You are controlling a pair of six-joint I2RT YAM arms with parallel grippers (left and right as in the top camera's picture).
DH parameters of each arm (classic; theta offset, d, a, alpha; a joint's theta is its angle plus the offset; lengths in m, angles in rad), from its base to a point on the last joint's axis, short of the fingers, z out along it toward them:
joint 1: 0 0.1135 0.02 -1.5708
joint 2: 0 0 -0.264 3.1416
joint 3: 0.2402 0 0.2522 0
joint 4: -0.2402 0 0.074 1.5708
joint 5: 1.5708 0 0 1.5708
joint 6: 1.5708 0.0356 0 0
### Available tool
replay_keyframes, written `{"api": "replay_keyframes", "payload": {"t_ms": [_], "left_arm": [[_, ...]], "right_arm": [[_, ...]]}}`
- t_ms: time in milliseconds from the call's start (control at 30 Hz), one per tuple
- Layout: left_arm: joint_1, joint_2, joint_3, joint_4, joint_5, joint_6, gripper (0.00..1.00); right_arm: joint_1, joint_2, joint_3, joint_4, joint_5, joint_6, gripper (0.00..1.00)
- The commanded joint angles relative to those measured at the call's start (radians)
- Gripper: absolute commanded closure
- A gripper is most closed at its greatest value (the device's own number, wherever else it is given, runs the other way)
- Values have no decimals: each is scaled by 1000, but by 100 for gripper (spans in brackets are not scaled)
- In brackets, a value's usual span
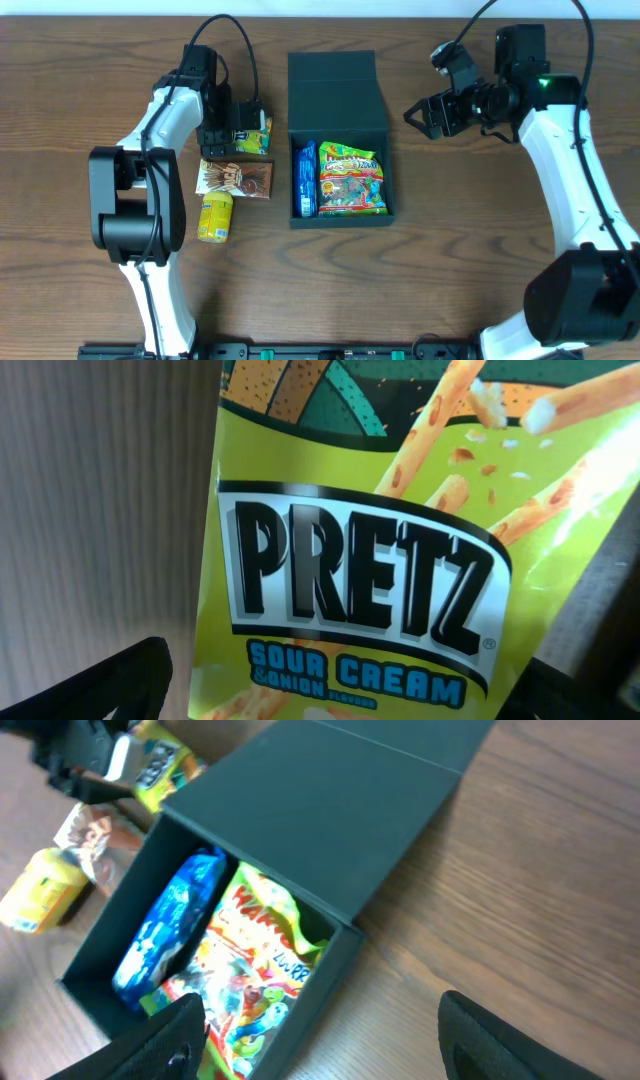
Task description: Pack container
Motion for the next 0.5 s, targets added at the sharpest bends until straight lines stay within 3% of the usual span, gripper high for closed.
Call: {"api": "replay_keyframes", "payload": {"t_ms": [0, 467], "left_arm": [[3, 4, -3, 3, 15, 25, 1], [3, 23, -3, -23, 124, 24, 1]], "right_arm": [[4, 4, 2, -2, -56, -48, 26], [4, 4, 2, -2, -56, -47, 26]]}}
